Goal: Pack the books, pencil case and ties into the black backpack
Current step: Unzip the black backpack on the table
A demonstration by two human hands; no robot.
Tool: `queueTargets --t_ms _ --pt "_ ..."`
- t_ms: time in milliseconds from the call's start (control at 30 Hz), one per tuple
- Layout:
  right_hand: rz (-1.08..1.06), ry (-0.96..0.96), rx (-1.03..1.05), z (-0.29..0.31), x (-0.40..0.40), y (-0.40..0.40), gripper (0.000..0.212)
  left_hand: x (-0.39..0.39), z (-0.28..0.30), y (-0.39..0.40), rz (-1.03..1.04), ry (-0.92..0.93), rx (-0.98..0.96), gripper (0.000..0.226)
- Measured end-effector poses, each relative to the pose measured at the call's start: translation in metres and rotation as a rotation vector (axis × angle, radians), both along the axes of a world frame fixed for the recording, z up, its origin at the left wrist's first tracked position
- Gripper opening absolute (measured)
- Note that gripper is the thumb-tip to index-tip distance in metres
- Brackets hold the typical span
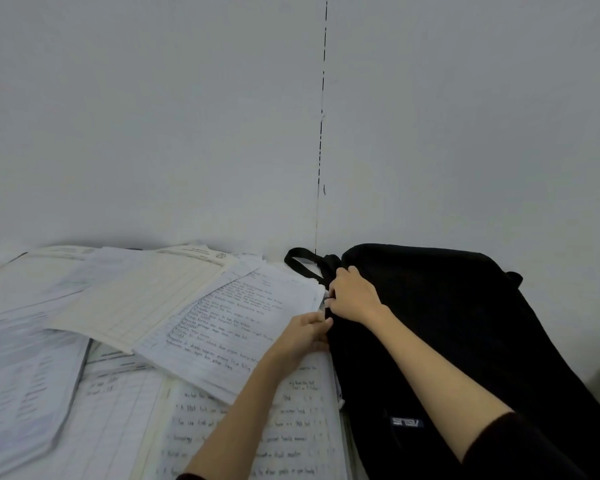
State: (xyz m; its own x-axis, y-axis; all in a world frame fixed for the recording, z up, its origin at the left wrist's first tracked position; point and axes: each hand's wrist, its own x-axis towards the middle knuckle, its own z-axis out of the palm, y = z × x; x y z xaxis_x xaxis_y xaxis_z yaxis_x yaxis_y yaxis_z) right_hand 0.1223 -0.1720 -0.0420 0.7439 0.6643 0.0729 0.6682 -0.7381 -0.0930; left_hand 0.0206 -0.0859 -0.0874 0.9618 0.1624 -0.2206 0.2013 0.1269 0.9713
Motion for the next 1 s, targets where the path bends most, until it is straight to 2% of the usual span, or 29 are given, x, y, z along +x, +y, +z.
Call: queueTargets --t_ms 233,367,500,600,700,767,833,867,1000 --pt "0.037 0.059 0.206 0.006 -0.010 -0.004 0.007 0.001 -0.004 0.002 0.009 -0.031 -0.028 0.018" --pt "0.050 0.188 0.373 0.006 -0.024 -0.020 0.006 0.001 -0.004 0.003 0.069 -0.051 -0.014 0.020" --pt "0.132 0.249 0.404 0.014 -0.060 -0.052 0.010 0.007 -0.003 0.005 0.142 -0.049 0.017 0.016" --pt "0.231 0.409 0.424 0.017 -0.100 -0.083 0.007 0.014 -0.005 0.007 0.240 -0.007 0.069 0.028" --pt "0.273 0.636 0.432 0.022 -0.132 -0.120 0.016 0.017 -0.003 0.002 0.341 0.046 0.159 0.034" --pt "0.236 0.694 0.560 0.023 -0.142 -0.138 0.019 0.013 0.006 -0.008 0.382 0.039 0.194 0.042" --pt "0.147 0.675 0.705 0.019 -0.146 -0.148 0.016 0.002 0.021 -0.022 0.294 0.062 0.150 0.032" --pt "0.111 0.628 0.731 0.017 -0.149 -0.149 0.013 -0.009 0.031 -0.029 0.180 0.101 0.151 0.027" --pt "0.102 0.431 0.663 0.013 -0.164 -0.145 0.010 -0.054 0.042 -0.052 -0.304 0.290 0.497 0.043"
